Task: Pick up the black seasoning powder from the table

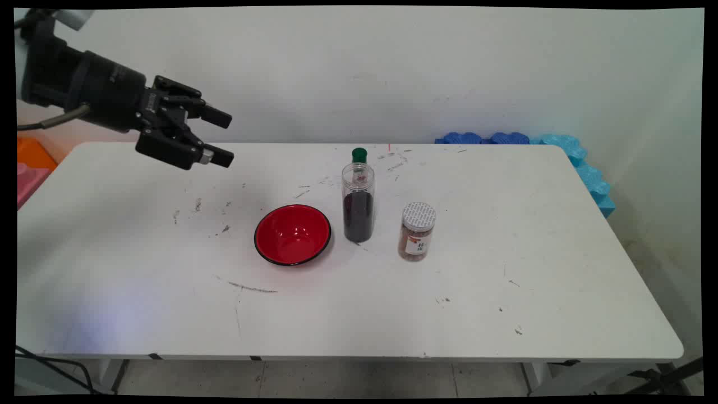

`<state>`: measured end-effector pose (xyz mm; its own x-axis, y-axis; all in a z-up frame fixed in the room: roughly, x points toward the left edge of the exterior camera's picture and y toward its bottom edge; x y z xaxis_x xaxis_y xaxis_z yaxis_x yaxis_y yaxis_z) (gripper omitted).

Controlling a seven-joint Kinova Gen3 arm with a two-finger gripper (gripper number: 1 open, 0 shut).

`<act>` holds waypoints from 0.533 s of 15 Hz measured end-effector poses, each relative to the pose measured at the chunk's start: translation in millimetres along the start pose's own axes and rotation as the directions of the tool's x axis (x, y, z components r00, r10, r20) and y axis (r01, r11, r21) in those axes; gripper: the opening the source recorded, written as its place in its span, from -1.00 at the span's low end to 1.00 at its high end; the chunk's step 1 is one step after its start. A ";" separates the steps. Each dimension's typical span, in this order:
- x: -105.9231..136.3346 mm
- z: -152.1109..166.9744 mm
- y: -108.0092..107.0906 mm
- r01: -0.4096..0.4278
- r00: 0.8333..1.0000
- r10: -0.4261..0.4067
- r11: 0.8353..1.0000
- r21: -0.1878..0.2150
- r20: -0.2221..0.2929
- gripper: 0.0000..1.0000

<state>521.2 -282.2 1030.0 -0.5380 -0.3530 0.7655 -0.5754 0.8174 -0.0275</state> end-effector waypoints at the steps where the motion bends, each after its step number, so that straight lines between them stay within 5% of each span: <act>1: 0.8 3.1 -2.1 0.003 1.000 -0.003 1.000 0.006 0.001 1.00; 8: -4.9 41.9 -18.7 0.063 0.997 -0.065 0.996 0.067 0.033 1.00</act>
<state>508.8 -314.8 999.8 -0.5194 -0.4206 0.7439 -0.6482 0.7611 -0.0223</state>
